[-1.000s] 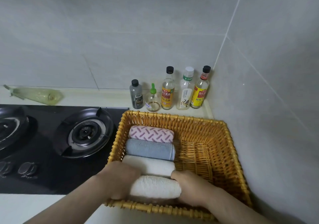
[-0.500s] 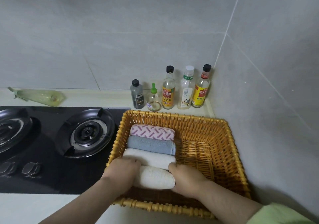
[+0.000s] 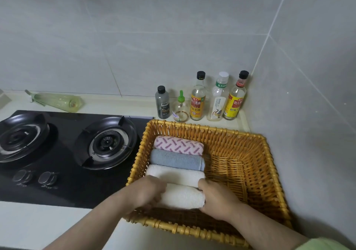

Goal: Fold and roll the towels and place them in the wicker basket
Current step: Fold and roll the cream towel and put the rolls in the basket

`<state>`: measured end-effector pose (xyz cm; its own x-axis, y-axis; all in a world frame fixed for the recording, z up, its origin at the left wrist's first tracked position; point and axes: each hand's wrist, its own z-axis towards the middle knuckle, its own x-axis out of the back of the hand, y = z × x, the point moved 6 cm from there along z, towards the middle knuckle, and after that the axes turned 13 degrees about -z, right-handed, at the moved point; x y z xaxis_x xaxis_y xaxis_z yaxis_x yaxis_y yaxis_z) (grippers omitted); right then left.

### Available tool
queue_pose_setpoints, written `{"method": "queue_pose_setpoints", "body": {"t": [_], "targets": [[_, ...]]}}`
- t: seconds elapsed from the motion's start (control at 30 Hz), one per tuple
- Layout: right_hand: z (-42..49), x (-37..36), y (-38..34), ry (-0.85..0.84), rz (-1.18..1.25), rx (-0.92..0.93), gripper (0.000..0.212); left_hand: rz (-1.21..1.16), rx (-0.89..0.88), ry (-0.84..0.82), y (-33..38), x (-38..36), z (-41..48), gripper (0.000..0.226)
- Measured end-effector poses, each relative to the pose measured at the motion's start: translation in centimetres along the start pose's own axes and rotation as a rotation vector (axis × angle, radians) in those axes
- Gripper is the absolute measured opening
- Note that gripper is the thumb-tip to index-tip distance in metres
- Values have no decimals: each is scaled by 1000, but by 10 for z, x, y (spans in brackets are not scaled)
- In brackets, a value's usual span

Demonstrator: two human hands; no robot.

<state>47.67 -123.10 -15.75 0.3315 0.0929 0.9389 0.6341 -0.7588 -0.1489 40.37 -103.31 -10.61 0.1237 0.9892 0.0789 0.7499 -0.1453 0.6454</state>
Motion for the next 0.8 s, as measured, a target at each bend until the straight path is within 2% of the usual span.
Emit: {"method": "queue_pose_setpoints", "body": {"t": [0.07,0.1,0.17,0.23,0.3,0.47,0.57,0.63,0.73,0.8], "targets": [[0,-2,0,-6,23,-2,34,-738,221,46,-9,-12,-7,47],[0,-2,0,-12,24,-2,34,-1027,250,111,-9,-19,-11,58],[0,-1,0,-23,19,-10,31,-1358,227,294,-9,-30,-17,66],[1,1,0,-30,7,-18,29,-1453,195,439,-9,-39,-19,71],[0,1,0,-46,16,-18,27,-1466,202,498,-8,-47,-17,74],[-1,3,-1,-39,105,-13,27,-1575,275,486,-3,-55,-12,78],[-7,0,1,-81,257,-22,32,-1670,260,485,-8,-53,-8,82],[-17,-8,7,-174,534,-190,37,-1718,249,480,-10,-51,-4,83],[-30,-26,15,-375,1317,-659,44,-1738,284,515,-14,-50,-1,72],[-34,-26,3,-522,1580,-795,46,-1722,300,552,-15,-49,0,68]]}}
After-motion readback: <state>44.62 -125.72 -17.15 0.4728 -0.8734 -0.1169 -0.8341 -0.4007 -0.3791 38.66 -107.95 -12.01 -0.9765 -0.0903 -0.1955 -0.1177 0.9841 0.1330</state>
